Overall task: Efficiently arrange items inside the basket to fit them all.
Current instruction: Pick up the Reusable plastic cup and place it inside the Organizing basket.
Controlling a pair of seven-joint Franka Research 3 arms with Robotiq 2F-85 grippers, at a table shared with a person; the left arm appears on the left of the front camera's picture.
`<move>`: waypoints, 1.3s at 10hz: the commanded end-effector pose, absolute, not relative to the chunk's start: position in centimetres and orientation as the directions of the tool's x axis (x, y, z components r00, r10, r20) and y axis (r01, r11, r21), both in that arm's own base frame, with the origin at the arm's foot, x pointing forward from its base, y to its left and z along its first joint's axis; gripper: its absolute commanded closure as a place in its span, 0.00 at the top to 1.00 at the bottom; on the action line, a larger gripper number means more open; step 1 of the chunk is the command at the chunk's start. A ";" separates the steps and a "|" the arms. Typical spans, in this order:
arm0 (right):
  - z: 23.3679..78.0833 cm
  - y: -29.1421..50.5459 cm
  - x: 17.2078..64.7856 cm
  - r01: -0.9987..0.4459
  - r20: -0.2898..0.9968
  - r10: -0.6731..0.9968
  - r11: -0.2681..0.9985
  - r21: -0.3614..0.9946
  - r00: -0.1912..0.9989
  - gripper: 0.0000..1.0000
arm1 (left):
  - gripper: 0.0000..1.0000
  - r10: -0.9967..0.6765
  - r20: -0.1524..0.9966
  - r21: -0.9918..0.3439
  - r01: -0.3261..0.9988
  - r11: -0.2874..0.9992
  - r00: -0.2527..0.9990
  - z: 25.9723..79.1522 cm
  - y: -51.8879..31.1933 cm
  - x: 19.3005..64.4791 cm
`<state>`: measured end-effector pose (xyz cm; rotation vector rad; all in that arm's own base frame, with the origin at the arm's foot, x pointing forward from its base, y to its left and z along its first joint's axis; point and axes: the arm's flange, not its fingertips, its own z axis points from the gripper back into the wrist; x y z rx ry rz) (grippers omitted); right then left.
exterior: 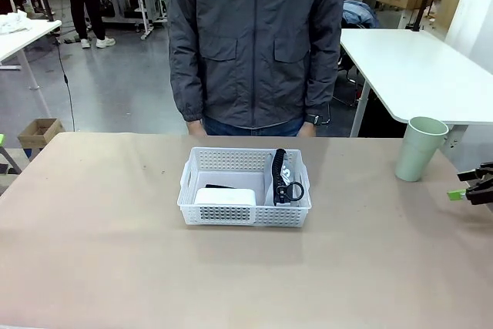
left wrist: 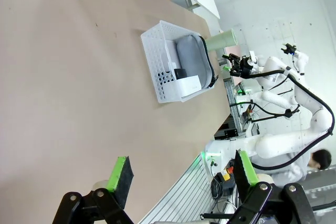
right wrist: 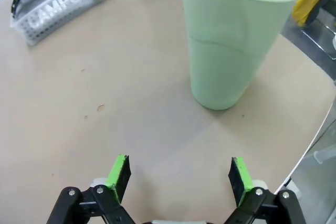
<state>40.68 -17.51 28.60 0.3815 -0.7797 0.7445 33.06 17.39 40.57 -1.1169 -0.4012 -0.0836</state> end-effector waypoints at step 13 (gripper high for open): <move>21.3 -15.1 48.3 -0.696 0.920 0.238 0.716 0.051 0.312 1.00 | 1.00 0.132 0.347 -0.862 0.260 0.436 0.929 40.9 17.3 32.7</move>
